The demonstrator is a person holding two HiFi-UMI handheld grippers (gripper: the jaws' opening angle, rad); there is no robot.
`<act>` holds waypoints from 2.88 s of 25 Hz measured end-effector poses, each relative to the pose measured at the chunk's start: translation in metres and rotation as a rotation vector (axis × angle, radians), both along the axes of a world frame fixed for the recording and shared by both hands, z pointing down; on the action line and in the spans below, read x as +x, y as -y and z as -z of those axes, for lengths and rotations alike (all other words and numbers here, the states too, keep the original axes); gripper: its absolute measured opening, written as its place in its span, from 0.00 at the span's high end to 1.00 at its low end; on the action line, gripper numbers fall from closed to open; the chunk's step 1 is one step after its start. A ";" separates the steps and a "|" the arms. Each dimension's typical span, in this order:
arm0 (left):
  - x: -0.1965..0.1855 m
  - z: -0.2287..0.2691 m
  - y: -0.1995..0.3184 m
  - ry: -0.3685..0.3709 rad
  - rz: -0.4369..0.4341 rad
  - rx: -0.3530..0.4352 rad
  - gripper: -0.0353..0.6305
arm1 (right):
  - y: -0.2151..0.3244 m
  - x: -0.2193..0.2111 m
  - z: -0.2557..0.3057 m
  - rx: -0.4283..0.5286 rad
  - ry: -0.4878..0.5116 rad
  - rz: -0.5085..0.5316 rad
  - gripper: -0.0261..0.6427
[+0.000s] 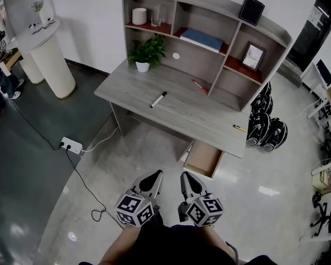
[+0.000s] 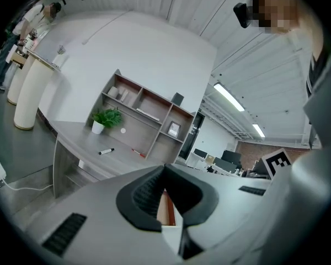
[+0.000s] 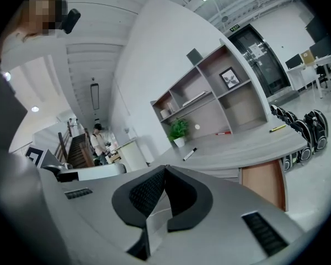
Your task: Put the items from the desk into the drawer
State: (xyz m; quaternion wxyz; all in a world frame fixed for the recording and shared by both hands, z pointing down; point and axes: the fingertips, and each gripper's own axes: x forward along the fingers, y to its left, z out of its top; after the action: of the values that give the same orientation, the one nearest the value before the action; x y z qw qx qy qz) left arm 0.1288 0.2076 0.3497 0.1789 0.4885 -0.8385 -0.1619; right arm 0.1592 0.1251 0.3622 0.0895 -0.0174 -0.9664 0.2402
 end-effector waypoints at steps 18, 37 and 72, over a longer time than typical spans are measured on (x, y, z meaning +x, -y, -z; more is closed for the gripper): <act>-0.093 -0.015 -0.019 -0.032 0.015 -0.040 0.94 | -0.023 -0.102 -0.018 -0.060 -0.050 0.006 0.93; -0.266 -0.032 -0.027 -0.069 0.156 -0.065 0.94 | -0.016 -0.287 -0.041 -0.110 -0.112 0.087 0.93; -0.454 -0.094 0.108 -0.163 -0.415 -0.218 0.94 | 0.095 -0.435 -0.123 -0.240 -0.385 -0.498 0.82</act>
State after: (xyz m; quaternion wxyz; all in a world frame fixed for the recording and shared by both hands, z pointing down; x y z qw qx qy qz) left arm -0.3251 0.1000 0.4440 0.3269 0.6134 -0.7156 -0.0691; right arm -0.2760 0.0306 0.4856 0.2062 0.2545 -0.8712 0.3657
